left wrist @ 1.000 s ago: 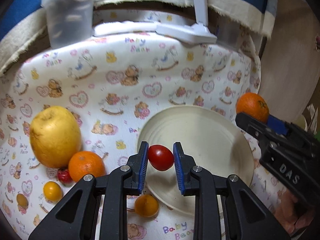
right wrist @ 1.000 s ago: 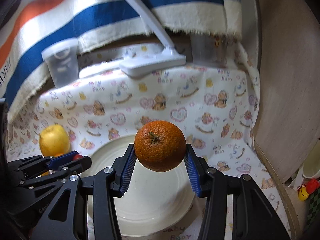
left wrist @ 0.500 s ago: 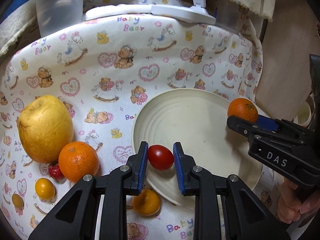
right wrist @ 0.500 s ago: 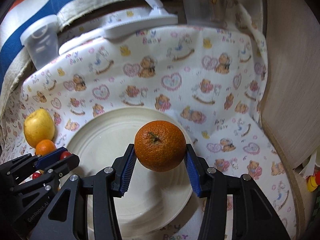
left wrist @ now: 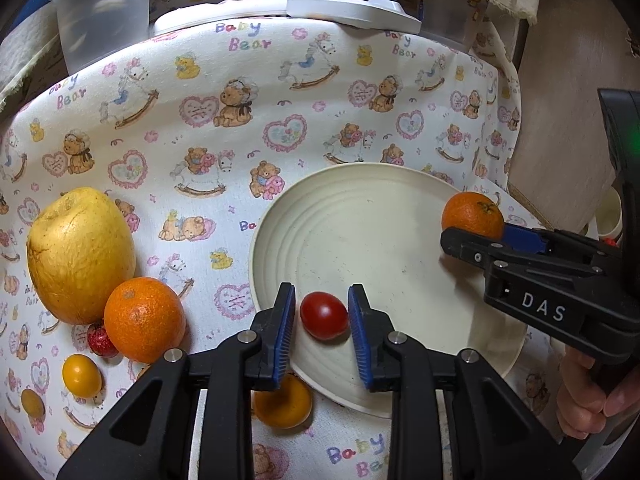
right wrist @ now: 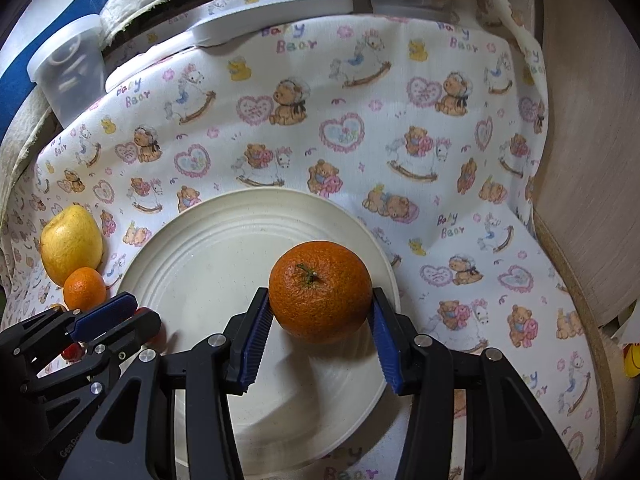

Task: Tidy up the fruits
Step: 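Open both grippers to set the tangerine and tomato on the plate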

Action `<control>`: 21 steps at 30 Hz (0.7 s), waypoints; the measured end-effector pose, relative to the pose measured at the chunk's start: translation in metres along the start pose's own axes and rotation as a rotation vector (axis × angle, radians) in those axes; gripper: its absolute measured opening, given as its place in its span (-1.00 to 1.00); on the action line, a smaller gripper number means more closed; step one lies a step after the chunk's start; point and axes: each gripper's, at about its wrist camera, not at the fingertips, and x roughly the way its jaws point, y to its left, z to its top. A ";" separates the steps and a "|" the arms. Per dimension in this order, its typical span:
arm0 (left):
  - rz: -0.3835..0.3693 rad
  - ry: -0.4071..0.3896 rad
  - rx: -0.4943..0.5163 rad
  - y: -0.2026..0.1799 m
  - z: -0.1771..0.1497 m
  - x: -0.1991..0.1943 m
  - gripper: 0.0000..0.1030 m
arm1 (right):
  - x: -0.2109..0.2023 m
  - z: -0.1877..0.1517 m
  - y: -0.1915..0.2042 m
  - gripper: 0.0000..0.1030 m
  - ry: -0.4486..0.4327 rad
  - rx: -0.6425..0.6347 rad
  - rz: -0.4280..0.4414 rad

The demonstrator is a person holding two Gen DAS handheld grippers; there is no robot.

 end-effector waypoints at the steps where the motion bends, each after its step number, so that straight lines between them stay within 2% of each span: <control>1: 0.002 0.000 0.001 0.000 0.000 0.000 -0.48 | 0.000 0.000 0.000 -0.03 0.003 0.003 0.003; 6: 0.009 -0.011 0.005 0.000 0.000 -0.001 -0.43 | 0.000 0.000 -0.001 -0.02 0.003 0.006 0.000; 8: 0.014 -0.027 0.015 -0.001 0.000 -0.004 -0.28 | 0.000 -0.001 -0.001 0.00 0.000 0.010 -0.003; 10: 0.030 -0.045 0.021 -0.002 0.000 -0.008 -0.23 | -0.002 -0.001 -0.002 0.04 -0.014 0.011 -0.012; 12: 0.037 -0.067 0.018 -0.001 0.001 -0.012 -0.14 | -0.007 0.000 -0.003 0.16 -0.033 0.010 -0.007; 14: 0.036 -0.092 0.010 0.000 0.002 -0.017 0.10 | -0.013 0.000 -0.002 0.27 -0.056 0.015 -0.003; 15: 0.032 -0.111 0.002 0.001 0.003 -0.020 0.16 | -0.016 0.000 -0.001 0.31 -0.069 0.012 -0.006; 18: 0.028 -0.145 -0.011 0.002 0.005 -0.032 0.23 | -0.023 0.000 0.003 0.32 -0.096 -0.008 -0.016; 21: 0.035 -0.195 -0.018 0.003 0.009 -0.051 0.40 | -0.031 0.002 0.005 0.32 -0.114 -0.002 -0.003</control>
